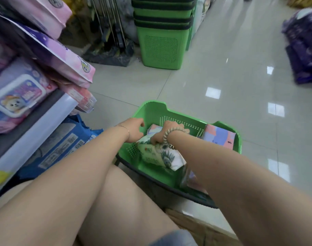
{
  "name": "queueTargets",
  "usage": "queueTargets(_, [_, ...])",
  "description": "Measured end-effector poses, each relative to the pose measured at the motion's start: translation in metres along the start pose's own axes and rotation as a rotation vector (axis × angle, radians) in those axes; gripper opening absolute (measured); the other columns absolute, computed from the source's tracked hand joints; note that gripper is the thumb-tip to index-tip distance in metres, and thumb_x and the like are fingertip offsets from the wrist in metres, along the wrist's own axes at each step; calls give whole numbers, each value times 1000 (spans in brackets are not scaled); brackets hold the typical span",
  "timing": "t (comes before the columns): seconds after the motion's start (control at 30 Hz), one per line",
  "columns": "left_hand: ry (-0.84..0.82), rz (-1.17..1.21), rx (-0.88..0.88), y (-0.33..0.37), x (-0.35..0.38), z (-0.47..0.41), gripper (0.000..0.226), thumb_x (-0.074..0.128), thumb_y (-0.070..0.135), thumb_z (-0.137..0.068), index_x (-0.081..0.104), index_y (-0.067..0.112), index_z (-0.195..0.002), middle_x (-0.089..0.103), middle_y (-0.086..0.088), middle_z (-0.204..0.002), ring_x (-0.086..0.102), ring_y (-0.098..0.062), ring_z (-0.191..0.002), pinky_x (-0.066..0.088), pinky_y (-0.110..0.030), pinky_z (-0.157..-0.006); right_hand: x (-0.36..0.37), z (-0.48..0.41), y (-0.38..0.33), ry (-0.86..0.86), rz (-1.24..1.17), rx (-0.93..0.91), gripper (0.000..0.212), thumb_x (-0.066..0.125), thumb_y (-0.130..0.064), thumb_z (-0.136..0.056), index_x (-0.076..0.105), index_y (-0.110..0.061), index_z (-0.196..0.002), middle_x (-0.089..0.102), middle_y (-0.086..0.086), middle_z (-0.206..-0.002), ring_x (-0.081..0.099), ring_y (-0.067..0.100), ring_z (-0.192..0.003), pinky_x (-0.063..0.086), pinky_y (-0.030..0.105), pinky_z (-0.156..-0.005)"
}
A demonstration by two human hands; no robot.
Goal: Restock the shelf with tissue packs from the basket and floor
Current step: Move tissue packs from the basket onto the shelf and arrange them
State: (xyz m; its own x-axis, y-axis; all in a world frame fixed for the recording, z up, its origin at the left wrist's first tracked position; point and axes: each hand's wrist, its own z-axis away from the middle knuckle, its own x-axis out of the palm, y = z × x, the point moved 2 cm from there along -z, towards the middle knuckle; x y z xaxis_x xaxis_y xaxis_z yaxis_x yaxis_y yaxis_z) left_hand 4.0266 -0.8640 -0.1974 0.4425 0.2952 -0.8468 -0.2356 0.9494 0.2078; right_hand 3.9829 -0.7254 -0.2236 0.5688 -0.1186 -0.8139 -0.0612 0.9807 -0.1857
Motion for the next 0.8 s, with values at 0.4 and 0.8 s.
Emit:
queueTargets(0.4, [136, 120, 3, 8, -40, 66, 92, 82, 19, -69, 28, 21, -144, 35, -8, -145, 45, -27, -124, 42, -41, -102, -95, 67, -1, 32, -277, -196, 63, 83, -41, -59, 56, -3, -101, 63, 3, -71, 60, 11, -53, 49, 22, -45])
queueTargets(0.8, [584, -358, -43, 2, -68, 127, 125, 80, 67, -41, 5, 39, -138, 24, 0, -138, 37, -31, -121, 33, -52, -97, -161, 109, -20, 116, -486, -415, 88, 82, -49, -54, 50, -6, -125, 53, 5, -110, 54, 20, -90, 47, 28, -70])
